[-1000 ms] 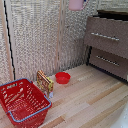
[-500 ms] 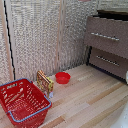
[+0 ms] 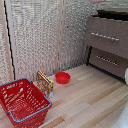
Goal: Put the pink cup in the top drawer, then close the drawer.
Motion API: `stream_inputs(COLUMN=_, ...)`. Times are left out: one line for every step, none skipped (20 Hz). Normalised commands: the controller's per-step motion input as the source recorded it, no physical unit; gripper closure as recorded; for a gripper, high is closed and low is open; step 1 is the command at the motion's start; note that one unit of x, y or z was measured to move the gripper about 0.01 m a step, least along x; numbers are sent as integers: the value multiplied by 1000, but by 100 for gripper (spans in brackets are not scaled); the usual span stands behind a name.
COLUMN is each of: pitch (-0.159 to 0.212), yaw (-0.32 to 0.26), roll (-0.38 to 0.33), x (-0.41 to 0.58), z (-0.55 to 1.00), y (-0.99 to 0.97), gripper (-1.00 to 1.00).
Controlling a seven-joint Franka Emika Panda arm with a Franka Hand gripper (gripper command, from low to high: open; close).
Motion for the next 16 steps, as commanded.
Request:
stream_inputs(pitch=204, yaw=-55, roll=-3, x=0, z=429, y=-989, gripper=100)
stream_inputs(pitch=206, yaw=-55, roll=-13, x=0, z=380, y=-971, gripper=100)
stream_inputs(pitch=202, yaw=-56, roll=-21, x=0, z=351, y=-951, gripper=100)
stream_inputs(pitch=206, yaw=-61, roll=-32, x=0, z=277, y=-920, gripper=100)
stream_inputs(pitch=206, yaw=-66, roll=-42, x=0, z=220, y=-891, gripper=100)
stream_inputs(pitch=195, yaw=-71, roll=-33, x=0, z=129, y=-897, gripper=100)
stream_inputs(pitch=177, yaw=-69, roll=-30, x=0, z=43, y=-906, gripper=100)
stream_inputs(pitch=164, yaw=-66, roll=-52, x=0, z=29, y=-860, gripper=100)
stream_inputs(pitch=153, yaw=-69, roll=-61, x=0, z=0, y=-806, gripper=100)
stream_inputs(pitch=140, yaw=-72, roll=-56, x=0, z=0, y=-754, gripper=100)
stream_inputs(pitch=120, yaw=-74, roll=-61, x=0, z=-60, y=-640, gripper=100)
stream_inputs(pitch=80, yaw=-84, roll=-66, x=0, z=-77, y=-526, gripper=100)
stream_inputs(pitch=36, yaw=-61, roll=-51, x=0, z=-80, y=-409, gripper=100)
stream_inputs(pitch=12, yaw=0, roll=-29, x=0, z=-157, y=-191, gripper=100)
stream_inputs(pitch=19, yaw=0, roll=-8, x=0, z=-209, y=-89, gripper=100)
stream_inputs(pitch=39, yaw=0, roll=0, x=0, z=-214, y=-40, gripper=100)
